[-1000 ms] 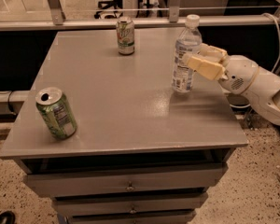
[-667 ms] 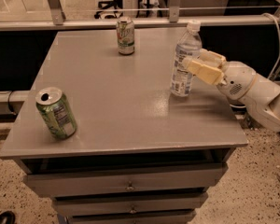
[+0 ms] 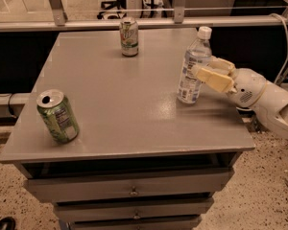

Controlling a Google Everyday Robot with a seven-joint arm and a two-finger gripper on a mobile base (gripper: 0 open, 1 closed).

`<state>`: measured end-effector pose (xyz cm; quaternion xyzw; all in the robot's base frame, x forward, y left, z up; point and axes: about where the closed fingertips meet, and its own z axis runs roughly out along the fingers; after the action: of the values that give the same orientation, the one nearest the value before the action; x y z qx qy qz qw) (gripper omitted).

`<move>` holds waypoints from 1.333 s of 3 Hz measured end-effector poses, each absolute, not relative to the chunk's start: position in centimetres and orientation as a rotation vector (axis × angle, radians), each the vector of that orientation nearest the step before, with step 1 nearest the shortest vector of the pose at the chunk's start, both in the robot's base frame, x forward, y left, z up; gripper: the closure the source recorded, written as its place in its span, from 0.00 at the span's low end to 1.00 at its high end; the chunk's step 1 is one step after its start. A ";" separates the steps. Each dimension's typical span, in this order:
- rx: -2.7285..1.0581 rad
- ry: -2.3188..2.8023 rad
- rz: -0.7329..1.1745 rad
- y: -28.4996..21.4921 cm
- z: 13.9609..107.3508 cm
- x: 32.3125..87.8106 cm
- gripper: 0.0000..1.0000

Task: Place blue plastic bottle upright

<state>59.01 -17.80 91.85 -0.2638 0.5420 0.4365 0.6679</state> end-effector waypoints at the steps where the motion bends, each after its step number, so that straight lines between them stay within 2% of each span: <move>1: -0.624 1.213 1.003 -17.8 91.6 58.4 0.60; 2: -0.646 1.204 1.016 -17.7 91.6 58.1 0.36; 3: -0.683 1.192 1.045 -17.2 91.7 57.6 0.05; 4: -0.701 1.185 1.059 -16.9 91.8 57.5 0.00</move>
Offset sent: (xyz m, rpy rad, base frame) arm -0.0175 -0.0032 -0.0051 -0.0199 -0.0284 0.0926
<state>57.46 -16.86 91.77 -0.3080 0.5208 0.4654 0.6460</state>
